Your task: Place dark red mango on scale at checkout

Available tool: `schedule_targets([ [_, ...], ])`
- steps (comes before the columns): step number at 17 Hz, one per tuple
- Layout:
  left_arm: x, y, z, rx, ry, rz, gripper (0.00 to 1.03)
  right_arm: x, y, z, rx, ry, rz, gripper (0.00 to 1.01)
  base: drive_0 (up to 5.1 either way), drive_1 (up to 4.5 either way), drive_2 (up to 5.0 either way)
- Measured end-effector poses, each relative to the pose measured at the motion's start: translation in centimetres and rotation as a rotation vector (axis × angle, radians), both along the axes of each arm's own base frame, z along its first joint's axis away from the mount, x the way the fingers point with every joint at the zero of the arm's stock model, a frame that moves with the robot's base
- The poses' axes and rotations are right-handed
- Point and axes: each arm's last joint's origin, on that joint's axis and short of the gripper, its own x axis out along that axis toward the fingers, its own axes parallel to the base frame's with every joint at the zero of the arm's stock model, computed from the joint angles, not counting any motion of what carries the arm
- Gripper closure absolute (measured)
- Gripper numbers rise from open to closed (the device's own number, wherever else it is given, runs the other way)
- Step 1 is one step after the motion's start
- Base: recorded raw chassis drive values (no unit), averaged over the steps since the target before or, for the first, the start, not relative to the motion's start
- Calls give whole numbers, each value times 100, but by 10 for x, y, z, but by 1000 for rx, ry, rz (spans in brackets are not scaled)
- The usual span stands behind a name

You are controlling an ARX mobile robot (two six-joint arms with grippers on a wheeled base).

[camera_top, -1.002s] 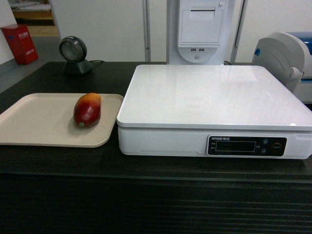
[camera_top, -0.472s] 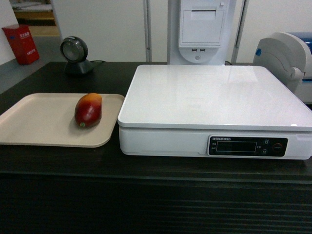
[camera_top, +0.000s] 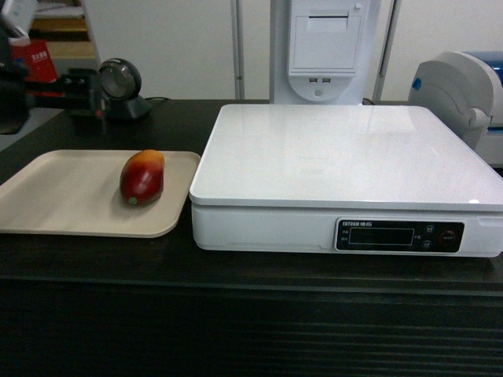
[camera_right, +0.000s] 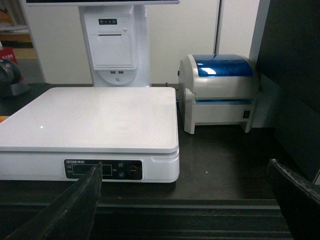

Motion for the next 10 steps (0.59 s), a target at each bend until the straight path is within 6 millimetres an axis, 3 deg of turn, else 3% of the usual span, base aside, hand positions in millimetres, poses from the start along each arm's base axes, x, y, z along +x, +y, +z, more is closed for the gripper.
schedule_targets([
  [4,71,-7,-30,25,169,-28,5,0,0,0,0,0,0,3,0,0,0],
  [7,101,-6,-43,18,258,-28,5,0,0,0,0,0,0,3,0,0,0],
  [10,118,-7,-39,-14,315,-27,5,0,0,0,0,0,0,3,0,0,0],
])
